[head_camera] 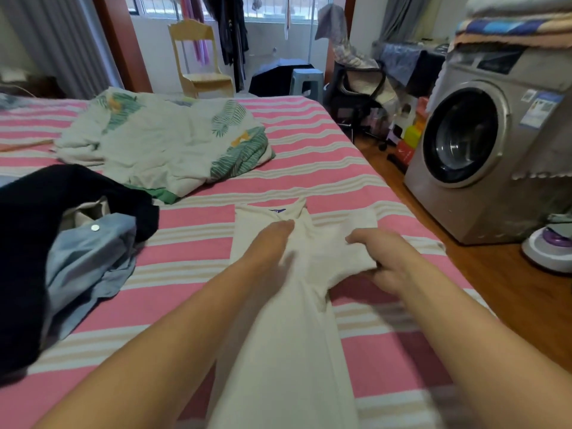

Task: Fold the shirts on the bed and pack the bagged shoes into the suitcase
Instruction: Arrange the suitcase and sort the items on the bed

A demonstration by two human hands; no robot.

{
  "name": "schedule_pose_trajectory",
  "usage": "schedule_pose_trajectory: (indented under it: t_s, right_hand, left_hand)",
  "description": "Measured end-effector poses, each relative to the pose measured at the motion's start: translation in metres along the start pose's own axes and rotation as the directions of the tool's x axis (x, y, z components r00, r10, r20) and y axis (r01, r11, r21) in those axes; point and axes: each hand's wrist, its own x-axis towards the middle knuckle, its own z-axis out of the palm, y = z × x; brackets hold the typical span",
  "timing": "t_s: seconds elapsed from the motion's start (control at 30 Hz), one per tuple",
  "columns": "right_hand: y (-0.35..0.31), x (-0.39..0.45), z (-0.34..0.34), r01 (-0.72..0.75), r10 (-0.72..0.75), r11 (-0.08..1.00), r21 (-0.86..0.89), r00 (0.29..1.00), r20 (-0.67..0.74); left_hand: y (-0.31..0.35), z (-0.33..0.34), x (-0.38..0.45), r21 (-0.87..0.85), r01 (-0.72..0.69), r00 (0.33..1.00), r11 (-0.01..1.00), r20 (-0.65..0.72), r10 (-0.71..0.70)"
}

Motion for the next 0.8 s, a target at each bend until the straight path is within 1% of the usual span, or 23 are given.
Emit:
schedule_pose_trajectory:
  t_s: [0.03,0.07,0.1,0.13,0.17,0.2,0.23,0.27,0.3,0.33,0.37,0.43,0.5,0.53,0.6,0.63,0.67,0.73,0.8]
  right_hand:
    - [-0.007,-0.002,0.016,0.076,-0.07,0.994,-0.084,0.996,0.062]
    - [-0.014,-0.007,0.034,0.137,-0.108,0.973,-0.188,0.981,0.161]
    - [-0.016,-0.011,0.052,0.195,-0.105,0.924,-0.328,0.956,0.272]
    - [-0.016,-0.015,0.069,0.252,-0.073,0.84,-0.48,0.93,0.36]
    - [-0.011,-0.013,0.081,0.304,-0.045,0.743,-0.597,0.912,0.408]
    - [-0.006,-0.011,0.087,0.327,-0.033,0.677,-0.66,0.909,0.416]
    - [-0.001,-0.006,0.089,0.333,-0.065,0.63,-0.701,0.923,0.38]
    - [0.003,-0.001,0.086,0.341,-0.144,0.572,-0.746,0.937,0.318]
    - [0.008,0.009,0.08,0.341,-0.226,0.475,-0.811,0.938,0.262]
    - [0.012,0.018,0.073,0.321,-0.265,0.379,-0.868,0.936,0.231]
    - [0.018,0.028,0.066,0.301,-0.272,0.332,-0.894,0.938,0.214]
    - [0.025,0.043,0.059,0.261,-0.256,0.339,-0.904,0.95,0.178]
    - [0.028,0.054,0.064,0.291,-0.281,0.336,-0.896,0.939,0.199]
    - [0.028,0.058,0.069,0.332,-0.294,0.3,-0.894,0.924,0.245]
    - [0.031,0.068,0.079,0.409,-0.304,0.179,-0.895,0.888,0.345]
    - [0.033,0.076,0.082,0.414,-0.294,0.142,-0.899,0.885,0.361]
    - [0.035,0.085,0.084,0.401,-0.284,0.134,-0.906,0.892,0.352]
    - [0.034,0.101,0.079,0.348,-0.248,0.182,-0.92,0.921,0.299]
    - [0.029,0.113,0.071,0.345,-0.223,0.213,-0.914,0.928,0.298]
  left_hand:
    - [0.007,-0.014,-0.013,-0.174,0.045,0.999,0.984,0.0,-0.045]
    - [0.011,-0.032,-0.022,-0.369,0.136,0.991,0.92,0.055,-0.124]
    - [0.009,-0.048,-0.03,-0.498,0.212,0.976,0.841,0.146,-0.16]
    - [0.003,-0.062,-0.034,-0.557,0.259,0.964,0.789,0.201,-0.174]
    - [-0.005,-0.072,-0.037,-0.584,0.28,0.958,0.762,0.22,-0.183]
    - [-0.014,-0.077,-0.038,-0.617,0.276,0.96,0.736,0.211,-0.183]
    - [-0.02,-0.079,-0.038,-0.682,0.257,0.966,0.684,0.195,-0.168]
    - [-0.026,-0.078,-0.037,-0.729,0.23,0.973,0.644,0.17,-0.155]
    - [-0.03,-0.076,-0.035,-0.721,0.201,0.979,0.664,0.126,-0.16]
    - [-0.032,-0.072,-0.032,-0.672,0.188,0.98,0.716,0.083,-0.18]
    - [-0.034,-0.071,-0.028,-0.617,0.175,0.979,0.767,0.025,-0.203]
    - [-0.037,-0.069,-0.019,-0.468,0.165,0.965,0.868,-0.107,-0.241]
    - [-0.034,-0.069,-0.012,-0.289,0.159,0.959,0.944,-0.181,-0.217]
    - [-0.03,-0.07,-0.009,-0.198,0.144,0.962,0.97,-0.2,-0.184]
    - [-0.021,-0.071,-0.001,-0.07,0.121,0.965,0.99,-0.225,-0.134]
    - [-0.017,-0.072,0.002,-0.054,0.12,0.965,0.991,-0.227,-0.129]
    - [-0.017,-0.074,0.006,-0.067,0.122,0.965,0.99,-0.226,-0.134]
    - [-0.022,-0.077,0.011,-0.124,0.132,0.958,0.983,-0.239,-0.159]
    - [-0.029,-0.08,0.012,-0.174,0.14,0.952,0.975,-0.246,-0.18]
